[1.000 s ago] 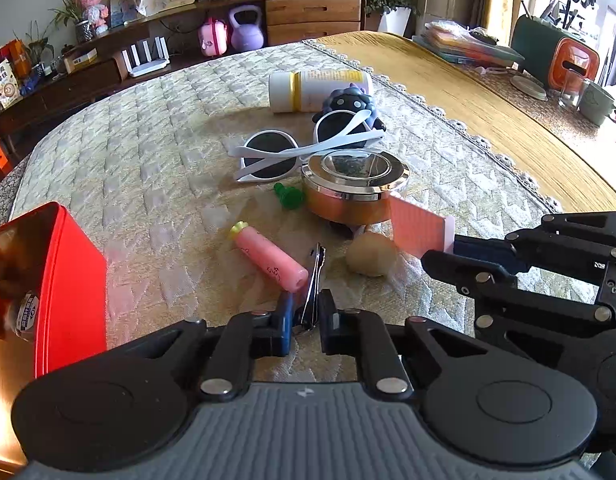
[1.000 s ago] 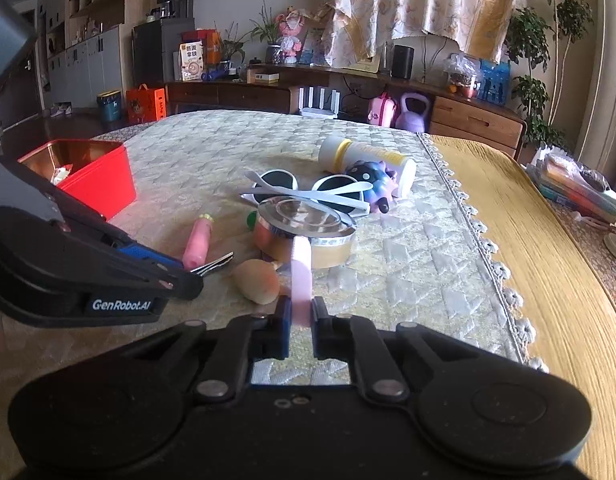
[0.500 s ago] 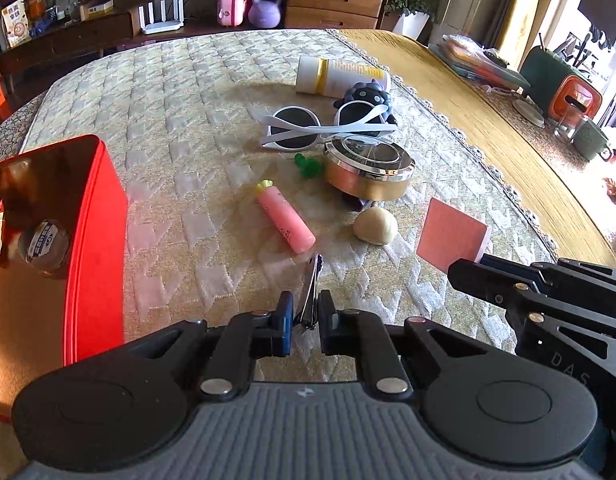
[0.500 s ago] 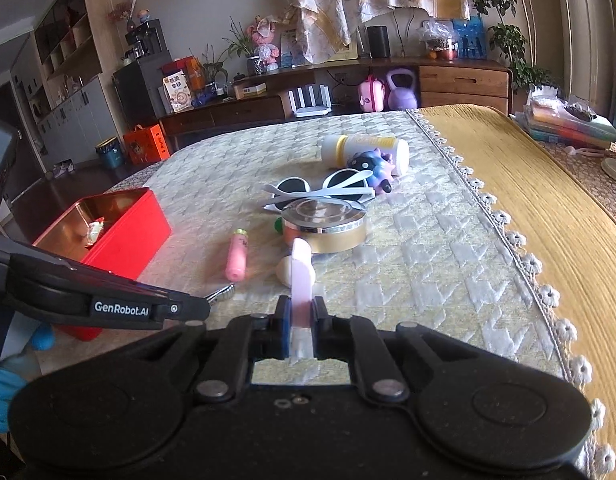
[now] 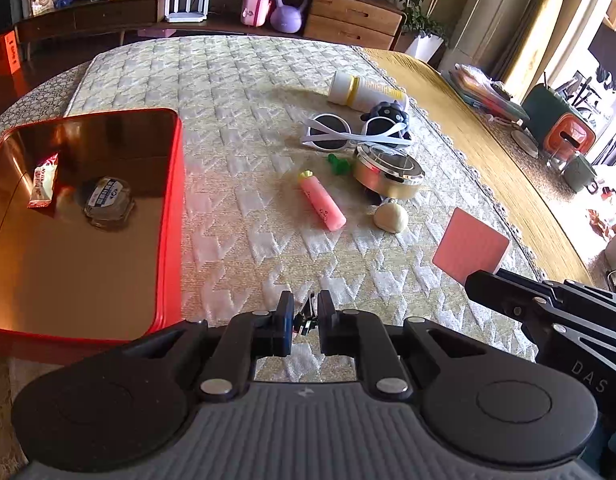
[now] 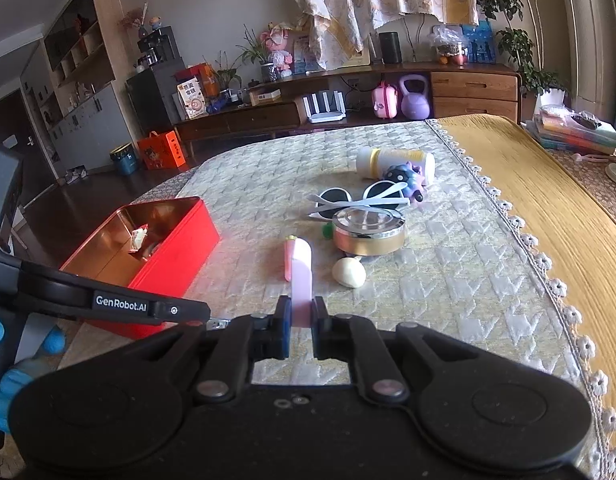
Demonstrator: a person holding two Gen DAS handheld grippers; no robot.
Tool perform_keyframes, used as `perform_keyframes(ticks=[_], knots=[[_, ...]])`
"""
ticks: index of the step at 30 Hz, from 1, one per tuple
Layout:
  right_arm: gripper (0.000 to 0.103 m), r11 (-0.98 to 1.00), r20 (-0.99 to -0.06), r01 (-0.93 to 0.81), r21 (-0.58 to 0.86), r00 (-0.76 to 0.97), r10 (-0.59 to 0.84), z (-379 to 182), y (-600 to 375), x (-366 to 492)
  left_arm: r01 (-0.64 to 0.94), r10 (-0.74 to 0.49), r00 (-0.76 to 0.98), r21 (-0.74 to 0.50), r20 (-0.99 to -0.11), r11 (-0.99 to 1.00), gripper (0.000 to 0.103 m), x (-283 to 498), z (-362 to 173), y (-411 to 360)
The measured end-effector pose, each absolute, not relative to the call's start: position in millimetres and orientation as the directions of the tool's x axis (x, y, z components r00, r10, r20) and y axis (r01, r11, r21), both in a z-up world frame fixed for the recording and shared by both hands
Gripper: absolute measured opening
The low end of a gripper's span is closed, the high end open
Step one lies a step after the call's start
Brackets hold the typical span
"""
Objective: Organize rigid objects
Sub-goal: 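Carry the clipper and comb into the red tin box and release them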
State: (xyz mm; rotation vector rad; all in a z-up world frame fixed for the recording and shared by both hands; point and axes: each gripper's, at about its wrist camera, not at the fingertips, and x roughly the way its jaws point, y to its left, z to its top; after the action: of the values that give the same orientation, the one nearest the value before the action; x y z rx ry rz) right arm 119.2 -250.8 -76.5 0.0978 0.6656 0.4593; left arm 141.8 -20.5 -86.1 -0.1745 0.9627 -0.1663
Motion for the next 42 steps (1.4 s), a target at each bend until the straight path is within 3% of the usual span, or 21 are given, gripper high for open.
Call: perform_keyframes(ticks=[20, 29, 42], knots=[[0.01, 0.832, -0.544, -0.5, 0.24, 0.64, 0.542, -33, -178, 116, -0.042, -0.246, 0.656, -0.36, -0.714, 0.932, 0.011, 118, -26, 61], [0.01, 0.792, -0.552, -0.576, 0.204, 0.601, 0.579, -21, -123, 132, -0.107, -0.158, 0.726, -0.335, -0.67, 0.936, 0.011, 123, -4, 107], [0.01, 0.761, -0.645, -0.635, 0.134, 0.527, 0.553, -53, -54, 158, -0.261, -0.003, 0.707, -0.265, -0.708, 0.928, 0.011, 149, -35, 179]])
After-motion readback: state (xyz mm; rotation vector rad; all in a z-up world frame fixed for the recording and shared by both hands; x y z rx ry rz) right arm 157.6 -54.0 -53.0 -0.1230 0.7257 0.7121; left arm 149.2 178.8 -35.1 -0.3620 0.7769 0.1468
